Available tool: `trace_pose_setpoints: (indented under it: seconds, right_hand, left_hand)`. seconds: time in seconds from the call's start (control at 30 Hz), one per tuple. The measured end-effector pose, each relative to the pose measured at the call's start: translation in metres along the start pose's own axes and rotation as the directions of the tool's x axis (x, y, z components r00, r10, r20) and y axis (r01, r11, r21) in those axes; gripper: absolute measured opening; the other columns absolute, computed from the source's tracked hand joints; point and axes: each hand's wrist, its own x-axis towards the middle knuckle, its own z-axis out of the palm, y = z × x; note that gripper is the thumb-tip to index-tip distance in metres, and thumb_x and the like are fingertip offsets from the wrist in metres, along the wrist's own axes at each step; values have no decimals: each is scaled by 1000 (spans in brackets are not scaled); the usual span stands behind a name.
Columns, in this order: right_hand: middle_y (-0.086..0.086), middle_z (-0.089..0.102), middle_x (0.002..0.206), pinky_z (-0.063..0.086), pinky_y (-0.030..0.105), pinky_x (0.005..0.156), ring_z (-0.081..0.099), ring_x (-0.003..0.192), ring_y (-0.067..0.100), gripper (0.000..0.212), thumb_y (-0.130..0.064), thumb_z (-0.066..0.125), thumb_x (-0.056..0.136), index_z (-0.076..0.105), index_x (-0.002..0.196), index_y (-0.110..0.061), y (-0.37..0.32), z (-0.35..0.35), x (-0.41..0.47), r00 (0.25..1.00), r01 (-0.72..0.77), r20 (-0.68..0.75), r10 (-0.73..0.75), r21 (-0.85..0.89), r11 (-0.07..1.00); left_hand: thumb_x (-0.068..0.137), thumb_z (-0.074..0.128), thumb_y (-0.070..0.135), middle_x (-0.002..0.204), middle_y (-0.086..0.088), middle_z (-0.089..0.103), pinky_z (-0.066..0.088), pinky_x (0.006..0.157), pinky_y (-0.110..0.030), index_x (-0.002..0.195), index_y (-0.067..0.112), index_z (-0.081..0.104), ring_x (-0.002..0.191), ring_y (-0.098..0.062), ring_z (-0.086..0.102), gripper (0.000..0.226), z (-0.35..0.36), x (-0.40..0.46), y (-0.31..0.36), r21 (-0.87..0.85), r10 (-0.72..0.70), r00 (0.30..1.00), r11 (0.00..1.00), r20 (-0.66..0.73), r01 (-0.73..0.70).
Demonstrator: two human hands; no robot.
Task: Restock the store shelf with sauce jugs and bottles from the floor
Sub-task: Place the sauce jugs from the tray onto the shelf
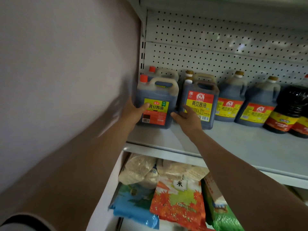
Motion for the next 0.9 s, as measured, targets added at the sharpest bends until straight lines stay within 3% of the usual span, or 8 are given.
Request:
trace_pose_setpoints:
  seconds: [0.1,0.27,0.4,0.5,0.57,0.63,0.8,0.9]
  right_hand:
    - [7,69,129,47,29,100,62,124,22,68,-36,78,88,49,146,-16,6,-15,-21,1000,-10,11,10,17,1000]
    - [4,63,139,45,27,100,61,124,19,68,-45,75,88,50,147,-21,24,-45,-67,999,-26,37,26,-6,1000]
    - [2,67,131,51,31,97,66,108,14,62,-46,75,88,55,142,-24,53,-69,-120,997,-47,60,46,16,999]
    - [-2,72,110,55,30,87,69,96,13,49,-45,76,87,63,129,-23,90,-84,-164,997,-33,74,36,-37,999]
    - [-4,72,98,52,21,76,68,88,12,44,-45,78,84,67,120,-22,126,-90,-195,992,-76,98,83,-75,994]
    - [-5,70,94,54,28,77,68,85,15,44,-47,80,81,69,116,-22,171,-94,-227,979,-129,146,141,-90,988]
    - [-2,69,112,47,24,80,66,100,14,44,-41,79,85,67,123,-22,286,-102,-328,831,-332,403,383,-191,923]
    - [-4,64,127,52,30,86,62,114,14,48,-48,77,84,65,128,-30,343,-105,-385,696,-442,504,511,-260,858]
  left_hand:
    - [93,69,30,151,-7,44,23,77,-4,152,7,32,138,-20,42,74,7,-38,-5,77,-11,993,997,-116,20]
    - [86,76,31,111,5,60,38,63,-1,128,14,55,94,-6,61,50,27,-101,-26,62,-1,971,998,-238,16]
    - [83,77,40,114,7,62,52,86,-24,126,22,57,101,-8,63,50,51,-158,-56,79,-15,976,996,-218,33]
    - [84,77,37,109,5,65,49,83,-16,122,19,61,94,-5,64,45,76,-210,-87,95,-47,980,993,-193,67]
    - [80,78,41,107,5,68,51,89,-25,112,21,63,100,-10,66,40,94,-251,-115,136,-77,984,986,-161,99]
    - [81,79,36,107,3,68,51,94,-31,113,19,64,100,-12,65,39,110,-297,-156,160,-165,981,971,-98,179]
    - [82,77,44,111,7,66,50,100,-39,115,26,67,103,-15,65,39,124,-415,-262,297,-517,853,828,72,476]
    - [87,75,34,115,2,66,50,83,-28,124,18,65,96,-12,64,42,123,-469,-311,404,-640,759,730,122,551]
